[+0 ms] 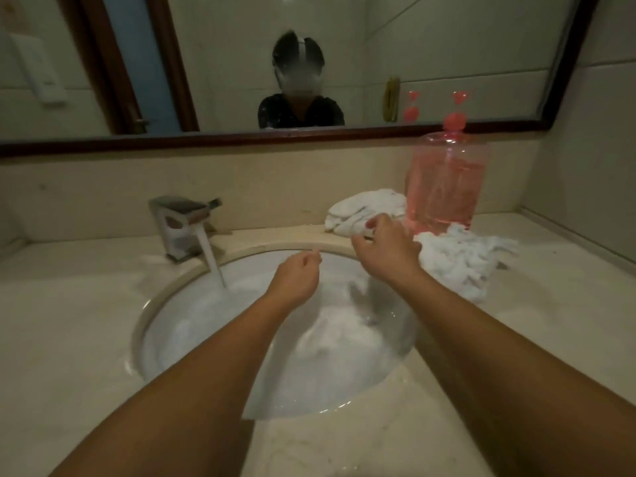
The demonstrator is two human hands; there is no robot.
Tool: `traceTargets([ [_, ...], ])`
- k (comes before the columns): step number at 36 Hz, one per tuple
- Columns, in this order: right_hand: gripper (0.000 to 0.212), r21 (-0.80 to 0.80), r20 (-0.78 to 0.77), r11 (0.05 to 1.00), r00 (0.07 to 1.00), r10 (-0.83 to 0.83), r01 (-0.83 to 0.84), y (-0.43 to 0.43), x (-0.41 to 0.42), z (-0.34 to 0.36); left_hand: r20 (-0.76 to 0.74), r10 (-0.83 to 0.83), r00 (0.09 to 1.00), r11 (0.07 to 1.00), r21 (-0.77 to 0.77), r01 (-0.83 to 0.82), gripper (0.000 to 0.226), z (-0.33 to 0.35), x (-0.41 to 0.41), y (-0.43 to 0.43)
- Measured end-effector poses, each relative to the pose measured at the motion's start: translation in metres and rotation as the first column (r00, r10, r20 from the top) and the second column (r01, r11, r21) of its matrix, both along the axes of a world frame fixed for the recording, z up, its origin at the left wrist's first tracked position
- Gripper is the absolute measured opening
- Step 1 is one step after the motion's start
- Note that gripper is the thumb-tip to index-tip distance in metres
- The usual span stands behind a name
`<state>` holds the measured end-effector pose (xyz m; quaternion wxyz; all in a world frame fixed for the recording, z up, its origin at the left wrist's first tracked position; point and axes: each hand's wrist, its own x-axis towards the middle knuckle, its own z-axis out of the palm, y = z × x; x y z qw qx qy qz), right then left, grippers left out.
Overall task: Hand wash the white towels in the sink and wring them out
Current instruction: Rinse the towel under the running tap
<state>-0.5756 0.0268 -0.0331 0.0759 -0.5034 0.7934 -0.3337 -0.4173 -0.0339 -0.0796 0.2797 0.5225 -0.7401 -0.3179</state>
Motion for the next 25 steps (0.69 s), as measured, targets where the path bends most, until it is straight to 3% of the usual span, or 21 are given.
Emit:
traceTargets([
  [4,0.052,0.321,-0.021,0.922,0.972,0.234,-0.215,-0.023,0.044,-0.029,0.216,0.0,0.976,1.0,-0.015,0.003,0.049,-0.02,0.041,-0.005],
  [8,0.056,0.581,-0.032,0.772,0.94,0.339,-0.258,-0.039,0.072,-0.056,0.341,-0.02,0.94,0.995,0.103,-0.016,0.062,-0.047,0.069,-0.015],
  [11,0.061,0.66,-0.01,0.709,0.941,0.338,-0.248,-0.038,0.08,-0.07,0.401,-0.064,0.914,0.975,0.222,-0.03,0.088,-0.066,0.08,-0.026],
  [14,0.07,0.689,-0.005,0.681,0.938,0.347,-0.249,-0.034,0.08,-0.078,0.471,-0.076,0.879,0.954,0.291,-0.073,0.085,-0.078,0.081,-0.035],
  [16,0.075,0.693,-0.042,0.679,0.926,0.376,-0.244,-0.034,0.081,-0.082,0.503,-0.102,0.858,0.949,0.308,-0.068,0.099,-0.076,0.08,-0.033],
  [21,0.061,0.779,-0.12,0.571,0.832,0.541,-0.259,-0.037,0.078,-0.089,0.405,-0.01,0.914,0.912,0.378,-0.157,0.084,-0.071,0.073,-0.03],
  [25,0.038,0.672,-0.043,0.654,0.864,0.502,-0.347,-0.038,0.069,-0.086,0.179,0.087,0.98,0.883,0.442,-0.159,0.093,-0.066,0.076,-0.031],
])
